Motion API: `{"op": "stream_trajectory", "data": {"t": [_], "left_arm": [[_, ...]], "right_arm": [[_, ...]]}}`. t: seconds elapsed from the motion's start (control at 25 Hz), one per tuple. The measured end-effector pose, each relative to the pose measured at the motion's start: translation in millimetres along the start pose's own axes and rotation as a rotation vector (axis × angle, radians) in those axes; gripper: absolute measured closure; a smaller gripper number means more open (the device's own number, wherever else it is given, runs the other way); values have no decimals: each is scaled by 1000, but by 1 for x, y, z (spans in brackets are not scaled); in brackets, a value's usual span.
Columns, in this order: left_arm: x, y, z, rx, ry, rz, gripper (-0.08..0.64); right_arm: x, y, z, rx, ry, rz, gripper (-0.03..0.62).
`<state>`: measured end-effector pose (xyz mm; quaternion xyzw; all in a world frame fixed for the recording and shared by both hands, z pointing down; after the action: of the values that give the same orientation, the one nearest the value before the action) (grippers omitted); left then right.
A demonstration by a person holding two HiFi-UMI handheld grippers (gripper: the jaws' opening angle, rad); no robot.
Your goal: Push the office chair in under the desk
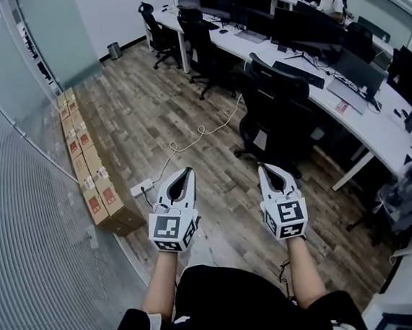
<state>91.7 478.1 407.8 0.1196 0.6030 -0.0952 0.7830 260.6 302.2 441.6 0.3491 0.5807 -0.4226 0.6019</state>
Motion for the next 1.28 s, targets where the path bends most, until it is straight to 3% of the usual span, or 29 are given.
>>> {"op": "stream_trajectory", "data": {"t": [0.4,1.28], "left_arm": [[-19,-59,-42,-29,17,35,538],[-47,-230,-205,-132,52,35,539]], "right_arm": [[0,-66,17,-25,7,-8,568],[45,-260,26,-173,2,-15,568]]}}
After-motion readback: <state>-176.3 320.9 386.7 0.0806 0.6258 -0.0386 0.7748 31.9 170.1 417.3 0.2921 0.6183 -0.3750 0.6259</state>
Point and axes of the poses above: the fingertips, and each gripper's own axes: y backward along the fingers, z to its right, x out of its top, the point moved 6 cm from there along y, backward along the fingers, and after that the axes turned 12 degrees about -y, right-handed, at the moved point
